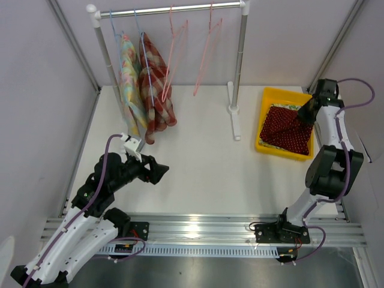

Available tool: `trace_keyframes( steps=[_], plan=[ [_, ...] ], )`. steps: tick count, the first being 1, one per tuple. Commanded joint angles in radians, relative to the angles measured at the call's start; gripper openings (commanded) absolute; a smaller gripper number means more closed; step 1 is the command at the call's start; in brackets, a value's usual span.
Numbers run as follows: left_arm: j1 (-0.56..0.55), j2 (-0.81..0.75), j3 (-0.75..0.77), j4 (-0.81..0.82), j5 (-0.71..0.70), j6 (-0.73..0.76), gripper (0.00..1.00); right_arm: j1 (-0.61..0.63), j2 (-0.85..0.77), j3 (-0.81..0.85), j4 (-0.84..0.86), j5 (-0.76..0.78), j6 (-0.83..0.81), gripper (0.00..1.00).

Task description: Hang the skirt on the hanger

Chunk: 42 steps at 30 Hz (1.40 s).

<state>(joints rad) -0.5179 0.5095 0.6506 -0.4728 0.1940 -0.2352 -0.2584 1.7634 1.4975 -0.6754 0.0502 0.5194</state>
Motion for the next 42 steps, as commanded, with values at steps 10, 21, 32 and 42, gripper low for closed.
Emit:
trace_keyframes(
  steps=[10,21,32,42],
  plan=[
    [-0.005,0.001,0.001,0.037,-0.008,0.004,0.83,0.195,-0.263,0.420,-0.148,-0.029,0.005,0.00],
    [-0.005,0.011,0.014,0.036,-0.001,-0.003,0.83,0.530,-0.346,0.626,-0.204,0.100,-0.007,0.00],
    [-0.005,0.004,-0.100,0.319,0.205,-0.241,0.83,0.840,-0.394,0.613,-0.188,0.220,0.008,0.00],
    [-0.178,0.119,-0.187,0.746,0.079,-0.325,0.83,0.973,-0.392,0.578,-0.191,0.298,0.017,0.00]
  ],
)
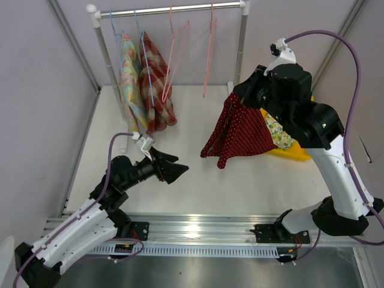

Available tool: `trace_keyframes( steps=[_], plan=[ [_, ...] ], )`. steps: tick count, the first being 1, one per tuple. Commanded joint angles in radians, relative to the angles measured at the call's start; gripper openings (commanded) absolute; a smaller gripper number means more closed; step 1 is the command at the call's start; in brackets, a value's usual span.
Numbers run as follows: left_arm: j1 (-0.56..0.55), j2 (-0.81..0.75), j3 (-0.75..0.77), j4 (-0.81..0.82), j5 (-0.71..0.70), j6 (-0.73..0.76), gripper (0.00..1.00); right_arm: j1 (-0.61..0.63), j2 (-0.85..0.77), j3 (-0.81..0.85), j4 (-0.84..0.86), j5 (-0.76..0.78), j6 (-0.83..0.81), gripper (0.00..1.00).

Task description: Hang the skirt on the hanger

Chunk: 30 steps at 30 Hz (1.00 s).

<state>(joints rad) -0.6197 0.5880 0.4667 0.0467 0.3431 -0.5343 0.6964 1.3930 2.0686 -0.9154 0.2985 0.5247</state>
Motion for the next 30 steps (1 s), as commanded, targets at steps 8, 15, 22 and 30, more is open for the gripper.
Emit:
trace_keyframes(
  steps=[8,15,22,30],
  plan=[
    [-0.233,0.306,0.024,0.413,-0.306,0.102,0.82,0.037,-0.025,0.016,0.033,0.056,0.014,0.00],
    [-0.242,0.443,0.066,0.485,-0.308,0.151,0.82,0.037,-0.023,0.031,0.010,0.053,0.008,0.00],
    [-0.279,0.532,0.104,0.536,-0.244,0.161,0.81,0.037,-0.023,0.031,0.012,0.053,0.006,0.00],
    [-0.321,0.631,0.142,0.510,-0.334,0.198,0.78,0.037,-0.023,0.041,0.009,0.042,0.003,0.00]
  ],
)
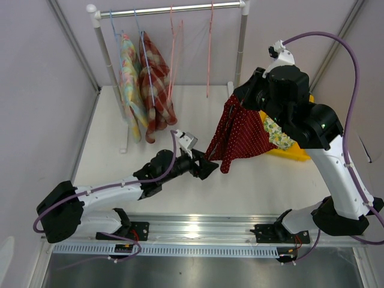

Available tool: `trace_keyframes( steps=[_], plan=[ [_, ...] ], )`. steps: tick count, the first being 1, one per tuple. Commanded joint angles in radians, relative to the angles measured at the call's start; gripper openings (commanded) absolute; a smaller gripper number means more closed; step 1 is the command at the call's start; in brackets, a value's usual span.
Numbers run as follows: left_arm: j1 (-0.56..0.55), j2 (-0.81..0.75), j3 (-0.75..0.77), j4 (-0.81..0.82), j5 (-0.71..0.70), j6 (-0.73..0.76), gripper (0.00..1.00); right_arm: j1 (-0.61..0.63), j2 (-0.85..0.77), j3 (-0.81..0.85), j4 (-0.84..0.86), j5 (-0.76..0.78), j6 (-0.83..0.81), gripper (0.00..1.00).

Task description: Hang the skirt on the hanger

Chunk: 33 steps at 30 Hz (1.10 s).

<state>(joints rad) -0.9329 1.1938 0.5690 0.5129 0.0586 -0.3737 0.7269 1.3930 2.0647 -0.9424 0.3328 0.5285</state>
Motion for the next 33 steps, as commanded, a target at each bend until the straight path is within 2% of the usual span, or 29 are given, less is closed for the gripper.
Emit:
trace_keyframes(
  steps=[1,3,6,9,10,12,13,16,24,29,33],
  plan=[
    [-0.007,0.032,0.042,0.045,-0.054,0.041,0.77,0.006,-0.022,0.048,0.034,0.006,-0.002,0.00],
    [-0.007,0.049,0.049,0.047,-0.094,0.047,0.76,0.006,-0.022,0.052,0.027,0.006,-0.005,0.00],
    [-0.007,0.065,0.071,0.042,-0.112,0.062,0.69,0.006,-0.025,0.055,0.024,0.006,-0.005,0.00],
    [-0.007,0.070,0.098,0.027,-0.134,0.076,0.46,0.006,-0.031,0.058,0.016,0.009,-0.009,0.00],
    [-0.007,0.066,0.104,0.010,-0.143,0.081,0.30,0.006,-0.034,0.060,0.014,0.009,-0.010,0.00],
    [-0.007,0.043,0.109,0.006,-0.151,0.093,0.16,0.005,-0.037,0.060,0.007,0.012,-0.013,0.00],
    [-0.007,0.015,0.112,-0.004,-0.163,0.096,0.00,0.003,-0.038,0.058,0.005,0.012,-0.013,0.00],
    [-0.007,-0.034,0.138,-0.071,-0.186,0.120,0.00,0.002,-0.048,0.051,-0.004,0.025,-0.015,0.00],
    [-0.007,-0.302,0.203,-0.377,-0.296,0.170,0.00,-0.047,-0.086,0.025,-0.029,0.022,-0.024,0.00],
    [-0.007,-0.407,0.311,-0.592,-0.359,0.208,0.00,-0.063,-0.115,0.006,-0.047,0.009,-0.028,0.00],
    [-0.007,-0.453,0.422,-0.735,-0.358,0.242,0.00,-0.066,-0.143,-0.014,-0.055,0.005,-0.025,0.00]
  ],
)
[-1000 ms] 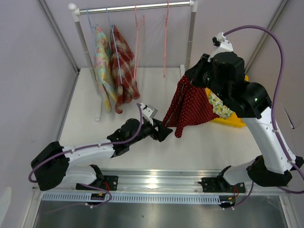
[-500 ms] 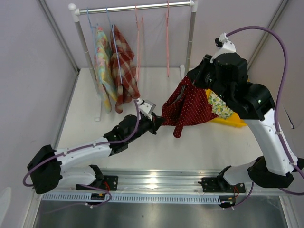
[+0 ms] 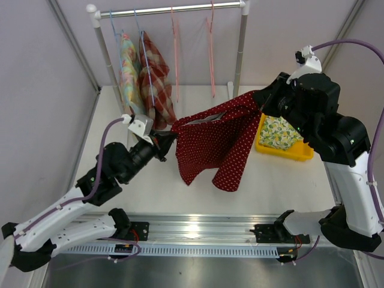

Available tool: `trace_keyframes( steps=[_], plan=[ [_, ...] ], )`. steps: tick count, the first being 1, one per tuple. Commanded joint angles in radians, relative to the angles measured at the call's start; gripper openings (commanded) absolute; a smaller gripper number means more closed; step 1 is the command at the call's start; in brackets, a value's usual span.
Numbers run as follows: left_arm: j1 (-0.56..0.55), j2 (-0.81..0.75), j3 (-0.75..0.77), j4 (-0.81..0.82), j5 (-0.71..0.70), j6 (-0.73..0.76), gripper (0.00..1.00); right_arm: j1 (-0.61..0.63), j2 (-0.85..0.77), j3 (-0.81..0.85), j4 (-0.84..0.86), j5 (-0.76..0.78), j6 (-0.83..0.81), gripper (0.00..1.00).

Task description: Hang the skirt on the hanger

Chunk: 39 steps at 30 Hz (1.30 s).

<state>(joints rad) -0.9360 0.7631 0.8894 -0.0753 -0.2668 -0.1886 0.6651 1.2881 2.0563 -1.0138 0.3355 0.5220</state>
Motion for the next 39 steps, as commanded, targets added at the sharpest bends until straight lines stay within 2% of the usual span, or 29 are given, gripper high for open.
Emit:
trace_keyframes(
  steps=[1,7,10,11,13,16,21,23,28,31,35,36,38,39],
  plan=[
    [-0.004,-0.025,0.115,-0.196,-0.029,0.064,0.00,-0.007,-0.052,-0.011,0.014,0.003,-0.019,0.00],
    [-0.001,0.014,0.253,-0.334,-0.070,0.095,0.00,-0.068,-0.078,-0.090,0.017,-0.019,-0.028,0.02],
    [0.031,0.059,0.312,-0.388,-0.080,0.115,0.00,-0.130,-0.079,-0.157,0.037,-0.123,-0.024,0.02],
    [0.052,0.102,0.351,-0.415,-0.065,0.112,0.00,-0.184,-0.075,-0.175,0.058,-0.162,-0.022,0.01],
    [0.127,0.133,0.365,-0.428,-0.019,0.103,0.00,-0.238,-0.067,-0.229,0.081,-0.279,-0.011,0.01],
    [0.259,0.188,0.391,-0.420,0.127,0.077,0.00,-0.343,-0.038,-0.301,0.159,-0.438,0.012,0.00],
    [0.426,0.338,0.525,-0.423,0.328,0.077,0.00,-0.461,0.092,-0.314,0.251,-0.601,0.045,0.00],
    [0.456,0.389,0.606,-0.426,0.371,0.083,0.00,-0.481,0.135,-0.271,0.282,-0.660,0.065,0.00],
    [0.491,0.493,0.747,-0.469,0.439,0.090,0.00,-0.510,0.220,-0.180,0.296,-0.701,0.088,0.00],
    [0.490,0.476,0.752,-0.483,0.452,0.095,0.00,-0.519,0.217,-0.185,0.314,-0.731,0.099,0.00],
    [0.490,0.412,0.665,-0.511,0.478,0.089,0.00,-0.518,0.110,-0.324,0.349,-0.737,0.105,0.00],
    [0.490,0.394,0.601,-0.509,0.495,0.078,0.00,-0.518,0.081,-0.440,0.366,-0.745,0.117,0.00],
    [0.480,0.316,0.481,-0.491,0.532,0.031,0.00,-0.510,-0.019,-0.569,0.397,-0.739,0.130,0.00],
    [0.465,0.288,0.388,-0.466,0.535,0.017,0.00,-0.506,-0.056,-0.710,0.411,-0.734,0.136,0.00]
  ],
)
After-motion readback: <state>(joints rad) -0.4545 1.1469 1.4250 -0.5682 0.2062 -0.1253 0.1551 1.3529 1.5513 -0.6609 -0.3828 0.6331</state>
